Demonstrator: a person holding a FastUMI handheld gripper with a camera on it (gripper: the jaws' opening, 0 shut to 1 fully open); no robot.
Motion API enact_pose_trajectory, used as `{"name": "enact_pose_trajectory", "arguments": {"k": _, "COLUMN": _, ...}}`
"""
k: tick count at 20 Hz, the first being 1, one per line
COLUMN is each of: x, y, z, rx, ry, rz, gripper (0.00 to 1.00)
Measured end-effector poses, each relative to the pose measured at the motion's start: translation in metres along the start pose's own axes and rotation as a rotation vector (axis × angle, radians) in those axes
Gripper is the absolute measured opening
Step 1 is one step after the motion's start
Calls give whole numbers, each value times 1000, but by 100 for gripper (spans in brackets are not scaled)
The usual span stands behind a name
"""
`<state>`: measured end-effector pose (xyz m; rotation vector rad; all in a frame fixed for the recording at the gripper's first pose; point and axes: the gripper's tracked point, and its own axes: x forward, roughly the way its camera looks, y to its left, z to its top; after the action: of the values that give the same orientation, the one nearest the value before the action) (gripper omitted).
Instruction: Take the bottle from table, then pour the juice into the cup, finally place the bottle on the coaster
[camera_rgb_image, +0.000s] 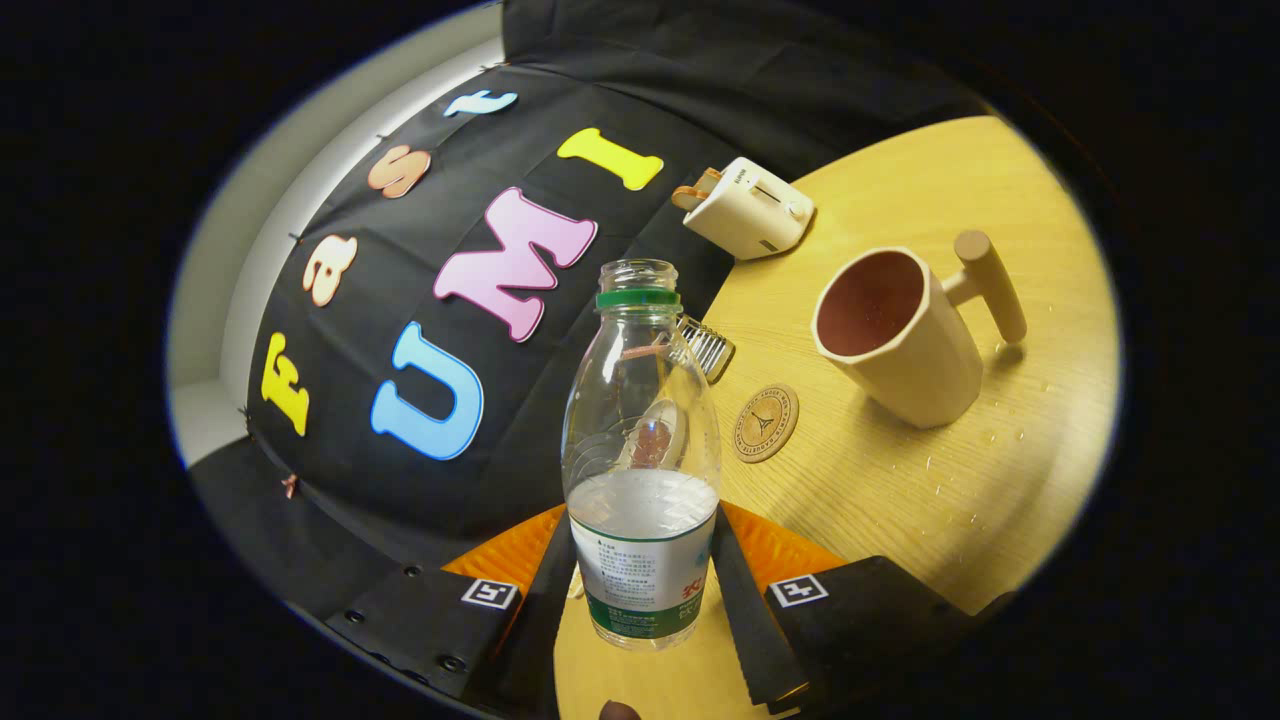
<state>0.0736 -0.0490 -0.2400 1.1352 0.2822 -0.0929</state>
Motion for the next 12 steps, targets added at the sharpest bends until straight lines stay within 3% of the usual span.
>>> {"name": "enact_pose_trajectory", "arguments": {"k": 4, "x": 3, "y": -12, "z": 2, "rx": 110, "ry": 4, "rz": -22, "gripper": 76}}
{"name": "enact_pose_trajectory", "arguments": {"k": 9, "x": 4, "y": -6, "z": 6, "rx": 289, "ry": 22, "rz": 20, "gripper": 76}}
{"name": "enact_pose_trajectory", "arguments": {"k": 12, "x": 6, "y": -8, "z": 8, "rx": 325, "ry": 37, "rz": 19, "gripper": 76}}
